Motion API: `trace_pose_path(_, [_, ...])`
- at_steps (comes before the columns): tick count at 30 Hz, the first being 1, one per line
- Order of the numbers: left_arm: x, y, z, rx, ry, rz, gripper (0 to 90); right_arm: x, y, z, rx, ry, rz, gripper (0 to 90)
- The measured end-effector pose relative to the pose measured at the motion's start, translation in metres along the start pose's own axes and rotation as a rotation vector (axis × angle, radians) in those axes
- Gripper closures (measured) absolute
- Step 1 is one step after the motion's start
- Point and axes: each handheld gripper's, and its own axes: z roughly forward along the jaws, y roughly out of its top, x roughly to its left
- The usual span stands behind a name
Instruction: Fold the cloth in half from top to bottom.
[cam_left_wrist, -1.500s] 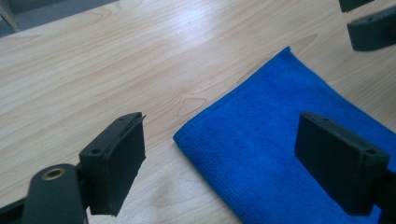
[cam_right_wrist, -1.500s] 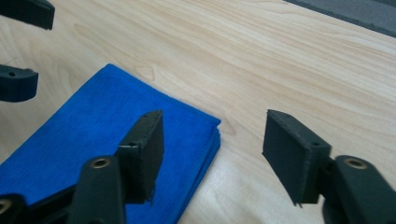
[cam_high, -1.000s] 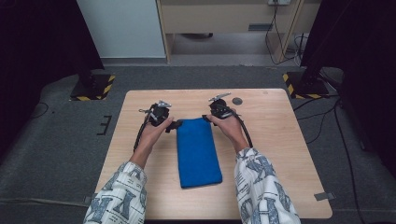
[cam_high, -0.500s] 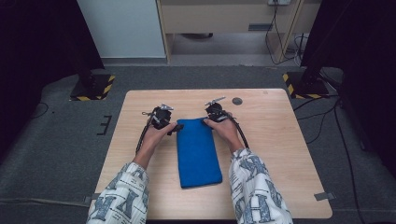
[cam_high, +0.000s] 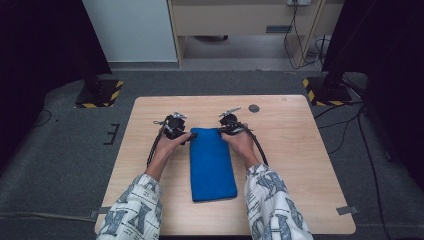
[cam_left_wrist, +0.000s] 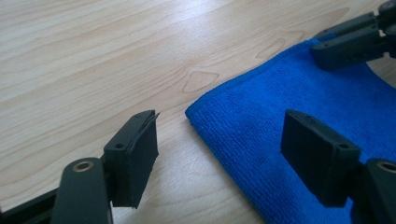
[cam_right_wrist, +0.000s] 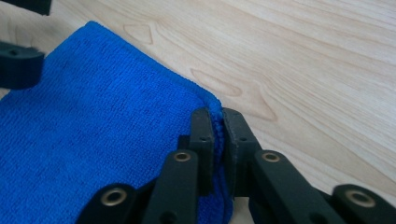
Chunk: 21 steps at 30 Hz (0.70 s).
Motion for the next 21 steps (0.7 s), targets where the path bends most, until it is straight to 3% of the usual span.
trace_pose_path(4, [-0.001, -0.002, 0.010, -0.003, -0.007, -0.009, 28.6, -0.001, -0.005, -0.004, -0.008, 0.004, 0.005, 84.4])
trace_pose_path(11, [0.000, -0.005, 0.016, 0.000, 0.031, 0.004, 33.3, -0.002, -0.010, -0.006, -0.023, 0.012, 0.022, 85.3])
trace_pose_path(15, [-0.003, -0.004, 0.017, -0.001, 0.036, 0.028, 50.6, -0.002, -0.010, -0.007, -0.024, 0.012, 0.013, 85.8])
trace_pose_path(17, [-0.006, -0.004, 0.017, -0.005, 0.010, 0.030, 63.6, -0.002, -0.010, -0.009, -0.028, 0.016, 0.017, 85.9])
trace_pose_path(21, [-0.011, -0.003, 0.018, 0.002, -0.016, 0.036, 79.6, -0.003, -0.010, -0.013, -0.032, 0.020, 0.013, 86.1])
